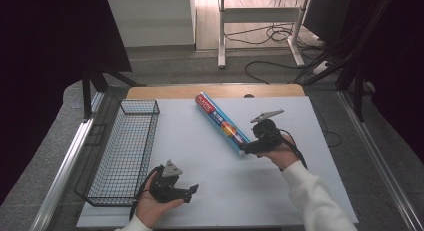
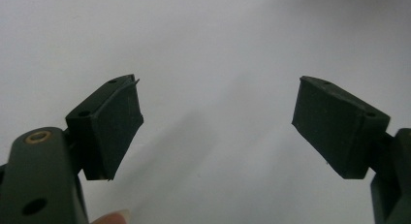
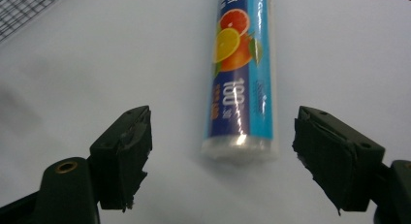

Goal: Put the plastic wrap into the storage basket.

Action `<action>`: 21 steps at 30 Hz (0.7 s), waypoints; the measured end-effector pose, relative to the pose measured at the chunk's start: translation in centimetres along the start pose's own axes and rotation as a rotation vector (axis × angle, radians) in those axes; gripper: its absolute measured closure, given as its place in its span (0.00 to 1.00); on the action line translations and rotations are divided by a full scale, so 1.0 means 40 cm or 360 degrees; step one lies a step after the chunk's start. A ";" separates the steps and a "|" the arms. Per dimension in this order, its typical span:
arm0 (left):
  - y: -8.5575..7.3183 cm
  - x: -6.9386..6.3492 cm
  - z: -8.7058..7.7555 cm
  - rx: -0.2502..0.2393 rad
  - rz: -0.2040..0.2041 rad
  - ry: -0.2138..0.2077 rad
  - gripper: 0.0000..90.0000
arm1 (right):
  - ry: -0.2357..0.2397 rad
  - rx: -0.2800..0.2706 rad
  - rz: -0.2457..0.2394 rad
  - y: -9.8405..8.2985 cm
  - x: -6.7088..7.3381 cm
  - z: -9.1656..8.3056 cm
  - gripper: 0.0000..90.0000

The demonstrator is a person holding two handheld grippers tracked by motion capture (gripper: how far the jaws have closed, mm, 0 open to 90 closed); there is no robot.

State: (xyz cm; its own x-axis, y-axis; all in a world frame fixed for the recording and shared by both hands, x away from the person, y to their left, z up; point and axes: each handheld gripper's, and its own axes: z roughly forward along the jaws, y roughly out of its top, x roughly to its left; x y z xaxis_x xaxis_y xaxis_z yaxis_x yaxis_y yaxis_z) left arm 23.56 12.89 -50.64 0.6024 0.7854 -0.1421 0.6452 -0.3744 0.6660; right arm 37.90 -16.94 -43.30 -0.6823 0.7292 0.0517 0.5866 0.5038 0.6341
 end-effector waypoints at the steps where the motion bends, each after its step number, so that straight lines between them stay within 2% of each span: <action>1: 0.000 0.000 0.000 0.0000 0.0000 0.0000 0.19 | 0.0000 0.0000 0.0000 0.000 0.000 0.000 0.24; 2: 0.000 0.000 -0.001 0.0002 0.0004 -0.0001 0.19 | 0.0018 0.0012 0.0030 0.022 -0.013 0.018 0.23; 3: 0.000 0.000 -0.001 0.0002 0.0004 -0.0001 0.19 | 0.0018 0.0012 0.0030 0.022 -0.013 0.018 0.23; 4: -0.001 -0.002 -0.001 0.0003 0.0007 0.0000 0.19 | 0.0034 0.0020 0.0043 0.045 -0.020 0.030 0.23; 7: -0.001 -0.001 0.000 0.0007 0.0009 -0.0001 0.19 | 0.0023 0.0030 0.0027 0.065 -0.022 0.044 0.23; 8: -0.001 0.000 0.001 0.0011 0.0011 0.0000 0.19 | 0.0010 0.0049 0.0008 0.082 -0.024 0.061 0.23; 9: -0.001 0.000 0.001 0.0011 0.0011 0.0000 0.19 | 0.0010 0.0049 0.0008 0.082 -0.024 0.061 0.23; 21: -0.006 -0.001 -0.002 0.0007 0.0002 0.0000 0.19 | -0.0031 0.0172 0.0014 0.155 -0.050 0.188 0.24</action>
State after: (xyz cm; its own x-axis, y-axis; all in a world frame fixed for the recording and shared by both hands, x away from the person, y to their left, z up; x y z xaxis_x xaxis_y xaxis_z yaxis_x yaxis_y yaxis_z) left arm 23.34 13.00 -50.74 0.6033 0.7849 -0.1413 0.6465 -0.3777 0.6628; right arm 46.19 -11.82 -45.28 -0.6688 0.7423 0.0415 0.6372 0.5435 0.5464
